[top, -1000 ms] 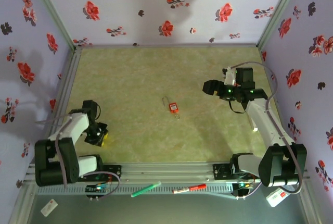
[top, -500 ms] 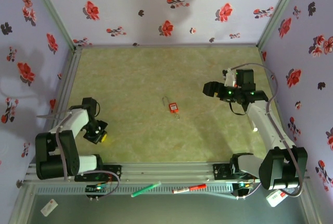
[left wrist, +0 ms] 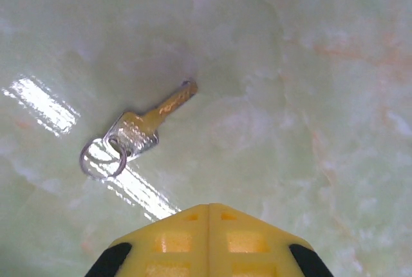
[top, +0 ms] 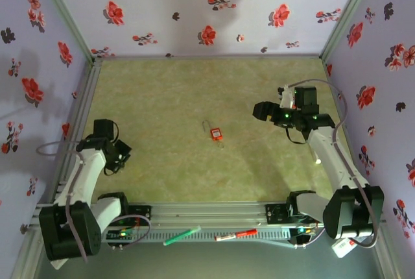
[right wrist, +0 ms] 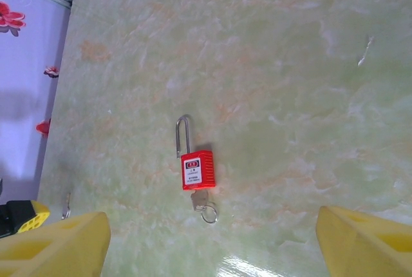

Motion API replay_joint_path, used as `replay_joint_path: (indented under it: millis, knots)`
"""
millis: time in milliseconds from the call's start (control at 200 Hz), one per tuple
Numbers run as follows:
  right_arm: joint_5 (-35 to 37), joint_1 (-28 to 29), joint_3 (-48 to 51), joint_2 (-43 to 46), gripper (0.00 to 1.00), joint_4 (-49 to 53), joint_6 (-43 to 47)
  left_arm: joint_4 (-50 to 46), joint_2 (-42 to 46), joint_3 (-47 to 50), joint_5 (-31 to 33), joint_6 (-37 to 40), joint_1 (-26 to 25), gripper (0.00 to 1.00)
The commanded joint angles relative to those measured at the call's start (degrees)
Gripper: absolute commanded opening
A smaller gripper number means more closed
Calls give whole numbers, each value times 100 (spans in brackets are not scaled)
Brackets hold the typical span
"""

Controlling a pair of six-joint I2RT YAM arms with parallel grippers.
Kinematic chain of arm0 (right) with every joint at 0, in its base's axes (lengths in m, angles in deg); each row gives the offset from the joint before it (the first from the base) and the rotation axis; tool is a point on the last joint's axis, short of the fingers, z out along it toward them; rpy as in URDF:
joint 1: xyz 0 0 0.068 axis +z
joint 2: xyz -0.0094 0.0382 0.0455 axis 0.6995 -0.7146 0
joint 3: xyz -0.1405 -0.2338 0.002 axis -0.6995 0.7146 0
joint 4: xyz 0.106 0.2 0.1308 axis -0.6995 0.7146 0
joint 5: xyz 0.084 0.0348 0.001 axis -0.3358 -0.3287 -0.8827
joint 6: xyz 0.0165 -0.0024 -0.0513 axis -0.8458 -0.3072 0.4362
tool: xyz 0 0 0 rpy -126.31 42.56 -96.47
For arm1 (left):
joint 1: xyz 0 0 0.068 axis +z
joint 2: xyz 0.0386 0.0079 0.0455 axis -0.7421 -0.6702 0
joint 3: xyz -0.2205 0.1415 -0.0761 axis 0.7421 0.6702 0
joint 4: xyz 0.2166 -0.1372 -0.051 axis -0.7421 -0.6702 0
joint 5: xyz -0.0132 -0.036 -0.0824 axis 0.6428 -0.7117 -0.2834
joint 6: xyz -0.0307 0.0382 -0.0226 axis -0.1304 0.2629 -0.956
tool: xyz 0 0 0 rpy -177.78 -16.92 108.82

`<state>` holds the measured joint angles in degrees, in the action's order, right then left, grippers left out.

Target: Unlock with the key

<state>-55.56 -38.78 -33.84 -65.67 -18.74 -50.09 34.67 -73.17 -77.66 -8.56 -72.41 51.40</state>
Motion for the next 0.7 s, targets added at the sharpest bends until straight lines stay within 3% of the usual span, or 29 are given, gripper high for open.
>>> replay_joint_path:
  millis: [0, 55, 145, 465, 695]
  knots:
    - [-101, 54, 160, 199, 85, -147, -136, -590, 399, -150, 150, -71, 21, 40]
    - [-113, 63, 208, 214, 85, -187, -167, -548, 309, -66, 77, -258, 58, 55]
    - [-155, 63, 200, 247, 85, -133, -164, -331, 50, 127, 64, -469, 89, 60]
    - [-216, 74, 196, 423, 85, 68, -36, 168, -308, 498, 56, -675, 652, 60]
    - [-224, 76, 209, 403, 85, 31, -45, 487, -408, 752, -37, -669, 943, 55]
